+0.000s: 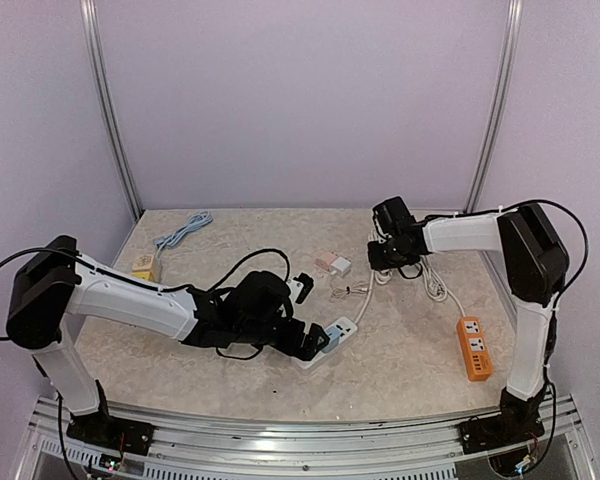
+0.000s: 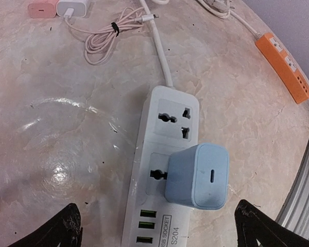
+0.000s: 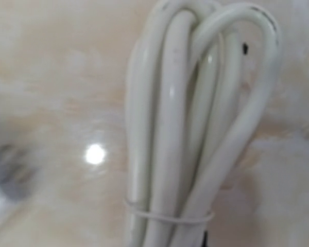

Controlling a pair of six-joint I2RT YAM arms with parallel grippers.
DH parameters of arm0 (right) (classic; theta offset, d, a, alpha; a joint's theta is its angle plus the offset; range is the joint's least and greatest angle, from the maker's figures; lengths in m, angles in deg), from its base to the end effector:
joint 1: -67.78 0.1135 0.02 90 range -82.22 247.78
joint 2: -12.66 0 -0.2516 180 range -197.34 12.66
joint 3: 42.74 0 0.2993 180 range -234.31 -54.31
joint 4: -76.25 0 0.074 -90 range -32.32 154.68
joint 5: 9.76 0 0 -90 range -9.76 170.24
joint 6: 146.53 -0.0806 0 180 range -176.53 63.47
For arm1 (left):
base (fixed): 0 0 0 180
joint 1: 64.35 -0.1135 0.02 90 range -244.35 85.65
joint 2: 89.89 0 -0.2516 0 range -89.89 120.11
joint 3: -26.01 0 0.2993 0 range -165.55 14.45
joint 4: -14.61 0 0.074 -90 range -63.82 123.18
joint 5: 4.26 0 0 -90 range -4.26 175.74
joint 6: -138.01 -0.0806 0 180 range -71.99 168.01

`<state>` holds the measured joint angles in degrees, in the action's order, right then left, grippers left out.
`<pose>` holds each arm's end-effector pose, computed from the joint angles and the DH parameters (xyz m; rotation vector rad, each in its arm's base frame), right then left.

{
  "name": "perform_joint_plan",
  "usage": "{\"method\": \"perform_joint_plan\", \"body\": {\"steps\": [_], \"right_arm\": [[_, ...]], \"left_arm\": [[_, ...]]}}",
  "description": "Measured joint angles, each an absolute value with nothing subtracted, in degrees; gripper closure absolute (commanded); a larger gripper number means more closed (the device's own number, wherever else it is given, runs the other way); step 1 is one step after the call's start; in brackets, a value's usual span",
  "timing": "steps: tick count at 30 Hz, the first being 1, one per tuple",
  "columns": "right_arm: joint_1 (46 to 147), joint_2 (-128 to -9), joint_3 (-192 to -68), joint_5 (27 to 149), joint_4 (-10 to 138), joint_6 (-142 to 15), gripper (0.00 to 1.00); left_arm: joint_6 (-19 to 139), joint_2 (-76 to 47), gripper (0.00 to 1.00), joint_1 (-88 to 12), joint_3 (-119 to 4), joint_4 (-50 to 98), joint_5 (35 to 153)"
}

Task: Insert the plug
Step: Adjust the socket at the center of the board.

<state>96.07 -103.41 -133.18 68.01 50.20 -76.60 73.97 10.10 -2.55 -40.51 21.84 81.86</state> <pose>0.4441 0.2196 0.0902 -0.0845 2.4462 0.1091 0.2082 -0.3767 0.0955 0.6987 2.2811 -0.7005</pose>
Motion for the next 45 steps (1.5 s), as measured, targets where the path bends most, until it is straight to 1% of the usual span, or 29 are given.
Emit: {"method": "perform_joint_plan", "body": {"steps": [6,10,14,19,22,28,37,42,45], "right_arm": [[103.4,-93.1,-130.0,61.4,49.5,-75.9,0.95],[107.9,-89.6,-130.5,58.0,49.3,-75.4,0.95],[110.7,-90.1,-133.0,56.4,48.2,-74.2,0.95],[112.5,-96.5,-142.7,54.7,46.0,-72.8,0.95],[114.1,-98.1,-144.5,52.6,45.9,-72.6,0.95],[116.9,-95.8,-141.8,49.2,46.1,-73.2,0.94],[119.7,-84.7,-127.7,43.5,46.6,-75.5,0.94],[124.6,-84.2,-127.3,43.1,50.0,-70.6,0.95],[126.4,-85.6,-130.7,44.1,50.9,-68.0,0.95]], "left_arm": [[75.2,8.3,0.01,-2.2,-38.2,21.3,80.8],[76.0,7.3,0.01,-2.2,-36.9,21.2,79.8],[77.1,5.3,0.01,-2.2,-35.4,21.0,77.4],[78.9,0.9,0.01,-2.2,-32.3,20.5,73.9],[79.5,-1.8,0.01,-2.2,-30.4,20.5,72.5],[80.6,-4.9,0.01,-2.2,-28.3,20.6,71.2],[81.0,-4.8,0.01,-2.2,-28.2,20.1,71.2],[81.2,-3.7,0.01,-2.2,-28.5,20.1,70.1],[82.5,-3.4,0.01,-2.2,-29.0,21.2,67.7]]}}
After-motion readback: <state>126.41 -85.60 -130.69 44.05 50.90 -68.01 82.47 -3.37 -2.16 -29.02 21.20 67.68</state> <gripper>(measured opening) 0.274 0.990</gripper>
